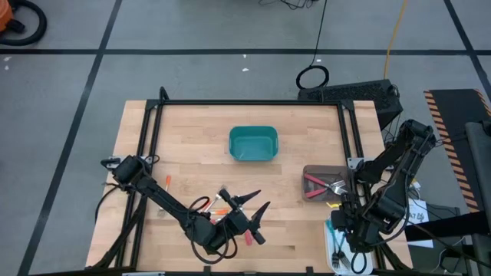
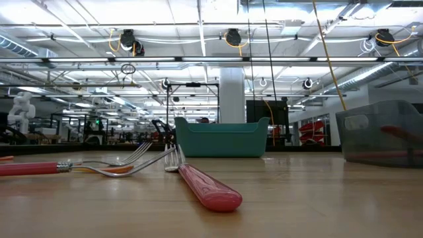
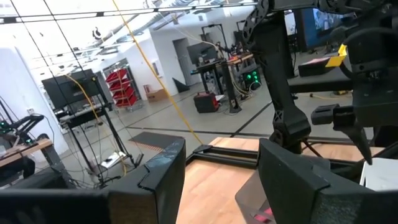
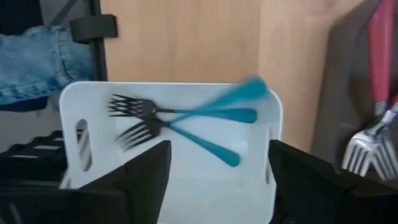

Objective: Sort silverware by color (type)
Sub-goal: Put the pink fork into the black bin

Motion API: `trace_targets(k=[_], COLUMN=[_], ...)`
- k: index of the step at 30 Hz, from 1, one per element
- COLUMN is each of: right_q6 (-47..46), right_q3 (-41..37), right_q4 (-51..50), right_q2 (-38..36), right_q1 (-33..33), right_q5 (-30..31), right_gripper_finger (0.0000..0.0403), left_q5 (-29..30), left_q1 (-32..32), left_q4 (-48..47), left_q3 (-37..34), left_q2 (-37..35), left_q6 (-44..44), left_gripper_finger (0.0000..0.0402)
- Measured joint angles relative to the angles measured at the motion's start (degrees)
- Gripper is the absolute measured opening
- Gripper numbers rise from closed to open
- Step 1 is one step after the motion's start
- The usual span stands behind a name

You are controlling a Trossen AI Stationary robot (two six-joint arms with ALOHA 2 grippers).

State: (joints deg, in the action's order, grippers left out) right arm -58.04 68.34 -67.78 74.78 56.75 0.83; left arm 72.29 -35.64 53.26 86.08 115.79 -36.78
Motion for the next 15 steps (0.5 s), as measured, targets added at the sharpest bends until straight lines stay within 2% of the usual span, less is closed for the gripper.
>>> trace_targets(k=[3,8,11,15], right_q6=[1.16,2.39,4.42,6.99], right_q3=[0.0,0.0,0.0,0.0], right_q4=[0.18,2.03,4.2,7.81], right_q2=[0.0,0.13,0.13,0.27], right_q1=[0.0,0.26,1.31,3.54], right_q5=[4.22,14.5,22.65,36.46], right_gripper_finger=[0.0265,0.0258,0.0249,0.0238], left_q5=[0.0,0.0,0.0,0.0], left_q1=[0.0,0.0,-0.07,-0.38], left_q4=[0.07,0.09,0.06,-0.01], left_q3=[0.0,-0.02,-0.02,0.0], left_q2=[0.0,0.0,0.0,0.0], left_q6=[-0.22,-0.19,-0.19,-0.54], left_gripper_finger=[0.0195,0.0195,0.0195,0.0195])
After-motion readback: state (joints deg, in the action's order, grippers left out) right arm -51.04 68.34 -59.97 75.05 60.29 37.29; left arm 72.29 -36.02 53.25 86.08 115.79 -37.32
